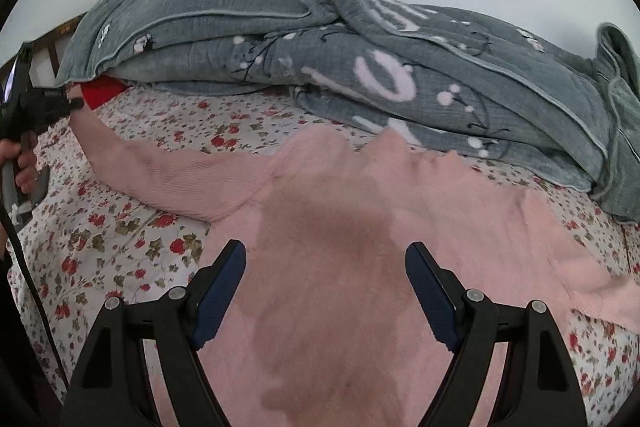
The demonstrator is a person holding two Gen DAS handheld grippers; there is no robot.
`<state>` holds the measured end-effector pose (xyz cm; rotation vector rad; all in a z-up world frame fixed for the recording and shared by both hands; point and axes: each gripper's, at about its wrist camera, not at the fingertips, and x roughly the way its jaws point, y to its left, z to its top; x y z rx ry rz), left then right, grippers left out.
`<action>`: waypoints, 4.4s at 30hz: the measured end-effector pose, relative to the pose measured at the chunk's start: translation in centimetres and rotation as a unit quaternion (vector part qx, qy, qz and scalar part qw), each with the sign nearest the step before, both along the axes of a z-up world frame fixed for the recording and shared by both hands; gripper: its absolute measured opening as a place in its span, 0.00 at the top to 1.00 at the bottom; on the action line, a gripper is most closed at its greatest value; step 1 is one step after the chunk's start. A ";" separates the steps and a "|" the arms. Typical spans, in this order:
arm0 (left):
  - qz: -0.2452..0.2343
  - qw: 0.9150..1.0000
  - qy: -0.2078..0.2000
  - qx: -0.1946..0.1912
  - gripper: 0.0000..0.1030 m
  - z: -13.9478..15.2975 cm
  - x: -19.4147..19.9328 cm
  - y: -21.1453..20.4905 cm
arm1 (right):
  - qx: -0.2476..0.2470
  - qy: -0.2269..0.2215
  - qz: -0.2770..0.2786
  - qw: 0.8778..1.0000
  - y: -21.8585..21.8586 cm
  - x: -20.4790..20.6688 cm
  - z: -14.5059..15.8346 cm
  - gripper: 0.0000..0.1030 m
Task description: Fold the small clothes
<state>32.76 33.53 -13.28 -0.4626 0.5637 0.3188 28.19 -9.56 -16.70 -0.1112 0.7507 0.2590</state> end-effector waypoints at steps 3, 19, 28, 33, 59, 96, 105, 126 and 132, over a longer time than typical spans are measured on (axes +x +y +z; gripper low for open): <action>-0.030 0.999 -0.016 0.016 0.90 2.5 0.9 -4.1 | -0.003 -0.011 -0.020 1.000 -3.1 -1.4 1.1 0.21; -0.224 0.973 -0.016 0.041 0.90 4.2 5.7 -32.4 | -0.019 -0.030 -0.134 0.990 -21.8 -5.8 2.7 0.21; -0.326 0.945 0.032 0.025 0.90 -0.3 7.7 -46.9 | -0.008 -0.027 -0.178 0.984 -28.5 -6.3 1.2 0.21; -0.364 0.929 0.063 0.021 0.90 -3.2 8.1 -52.7 | 0.000 -0.025 -0.195 0.980 -30.8 -6.0 0.4 0.21; -0.343 0.938 0.040 0.030 0.23 -0.4 4.2 -42.2 | 0.053 -0.025 -0.159 0.986 -26.1 -0.3 1.6 0.21; -0.244 0.946 0.116 0.182 0.86 -9.0 3.2 -28.7 | 0.089 0.049 -0.098 0.990 -20.9 9.6 -5.0 0.87; -0.235 0.947 0.138 0.172 0.86 -9.5 2.7 -27.1 | 0.077 0.069 -0.093 0.990 -20.4 10.0 -6.3 0.87; -0.177 0.968 0.110 0.139 0.25 -5.4 -2.8 -25.0 | 0.001 0.044 -0.241 0.969 -34.7 -1.4 -3.7 0.47; -0.168 0.972 0.077 0.144 0.25 -3.1 -2.8 -26.9 | 0.072 0.045 -0.336 0.938 -44.4 -6.5 -4.3 0.46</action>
